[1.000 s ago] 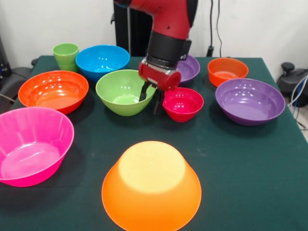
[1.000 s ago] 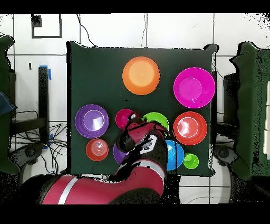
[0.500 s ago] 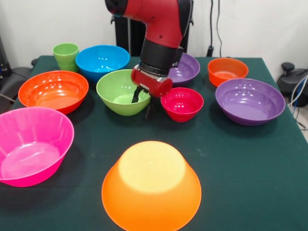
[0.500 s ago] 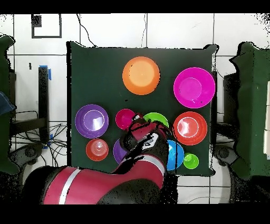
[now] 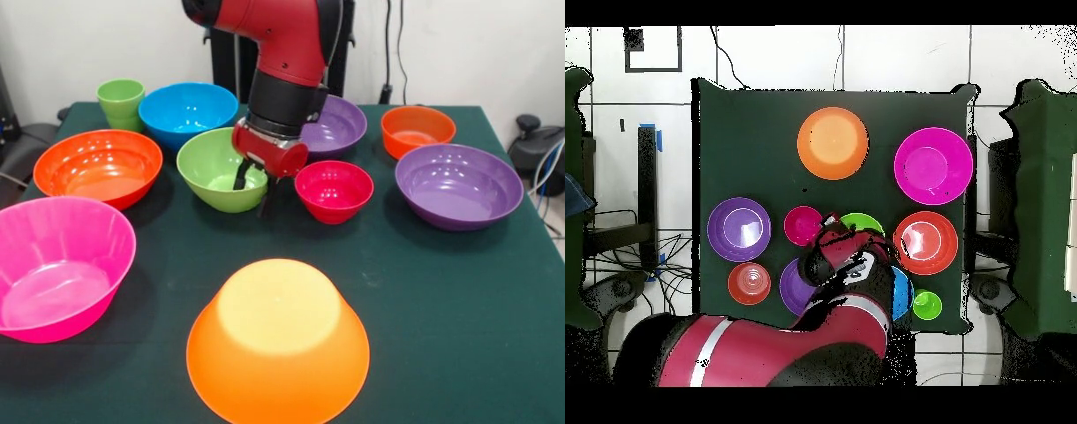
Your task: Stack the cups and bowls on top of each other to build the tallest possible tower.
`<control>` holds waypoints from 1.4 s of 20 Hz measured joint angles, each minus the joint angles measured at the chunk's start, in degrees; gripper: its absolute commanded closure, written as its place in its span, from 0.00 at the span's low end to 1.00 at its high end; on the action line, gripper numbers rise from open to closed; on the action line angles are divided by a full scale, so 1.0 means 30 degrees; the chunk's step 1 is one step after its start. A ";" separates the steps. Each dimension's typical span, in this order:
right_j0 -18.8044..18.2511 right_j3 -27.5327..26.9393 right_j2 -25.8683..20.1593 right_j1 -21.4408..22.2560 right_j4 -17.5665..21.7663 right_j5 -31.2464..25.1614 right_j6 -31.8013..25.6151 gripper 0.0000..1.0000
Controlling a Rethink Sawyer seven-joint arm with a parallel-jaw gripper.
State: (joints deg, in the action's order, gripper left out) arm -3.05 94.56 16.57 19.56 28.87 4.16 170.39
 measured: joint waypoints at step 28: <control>-0.0673 0.0055 -0.1121 0.2741 0.0059 -0.1031 0.0000 1.00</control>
State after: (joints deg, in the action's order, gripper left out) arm -5.06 94.72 13.21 27.78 29.05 1.07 170.39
